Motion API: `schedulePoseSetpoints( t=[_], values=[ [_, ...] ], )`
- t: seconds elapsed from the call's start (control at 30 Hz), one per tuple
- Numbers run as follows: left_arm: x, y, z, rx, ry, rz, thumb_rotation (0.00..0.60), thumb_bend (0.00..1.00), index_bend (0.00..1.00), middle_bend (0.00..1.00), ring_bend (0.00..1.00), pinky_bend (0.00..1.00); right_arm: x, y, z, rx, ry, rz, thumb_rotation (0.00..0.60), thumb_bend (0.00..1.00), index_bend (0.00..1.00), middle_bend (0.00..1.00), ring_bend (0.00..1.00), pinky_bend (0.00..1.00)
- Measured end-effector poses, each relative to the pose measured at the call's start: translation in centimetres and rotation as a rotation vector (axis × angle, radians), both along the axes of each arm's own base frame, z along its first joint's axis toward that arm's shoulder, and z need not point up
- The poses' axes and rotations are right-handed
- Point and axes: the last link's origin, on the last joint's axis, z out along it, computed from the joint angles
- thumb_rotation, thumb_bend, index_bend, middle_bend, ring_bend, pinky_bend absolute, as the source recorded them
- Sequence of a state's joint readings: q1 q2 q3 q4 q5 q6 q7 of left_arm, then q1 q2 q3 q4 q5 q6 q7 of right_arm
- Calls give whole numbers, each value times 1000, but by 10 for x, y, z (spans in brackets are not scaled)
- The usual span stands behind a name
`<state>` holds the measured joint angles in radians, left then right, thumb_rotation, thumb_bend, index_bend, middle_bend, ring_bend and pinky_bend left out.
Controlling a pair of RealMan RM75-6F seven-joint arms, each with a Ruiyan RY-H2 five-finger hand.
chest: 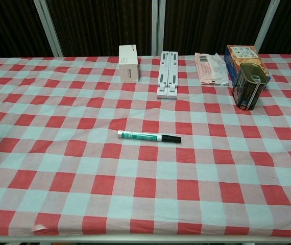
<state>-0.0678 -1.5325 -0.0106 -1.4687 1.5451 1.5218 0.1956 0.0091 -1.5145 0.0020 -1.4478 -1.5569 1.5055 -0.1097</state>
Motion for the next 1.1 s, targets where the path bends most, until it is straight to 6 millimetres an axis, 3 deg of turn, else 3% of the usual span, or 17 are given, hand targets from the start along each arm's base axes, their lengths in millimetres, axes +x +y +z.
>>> schedulePoseSetpoints(
  t=[0.33,0.73,0.93,1.1],
  values=[
    [2,2,0,-4,-6,3,600,158,250,207,125,186,4,0,5,-3,4,6,600,0,30,139,0,0],
    [21,17,-1,-35,-9,-45,600,159,250,207,125,201,8,-7,21,-45,19,18,600,0,31,140,0,0],
    [46,34,-8,-67,16,-105,600,159,251,207,126,215,7,-11,20,-33,17,15,600,0,31,140,0,0],
    [86,63,-19,-104,53,-201,600,159,262,208,134,249,8,-13,18,-32,13,16,600,0,31,139,0,0]
  ],
)
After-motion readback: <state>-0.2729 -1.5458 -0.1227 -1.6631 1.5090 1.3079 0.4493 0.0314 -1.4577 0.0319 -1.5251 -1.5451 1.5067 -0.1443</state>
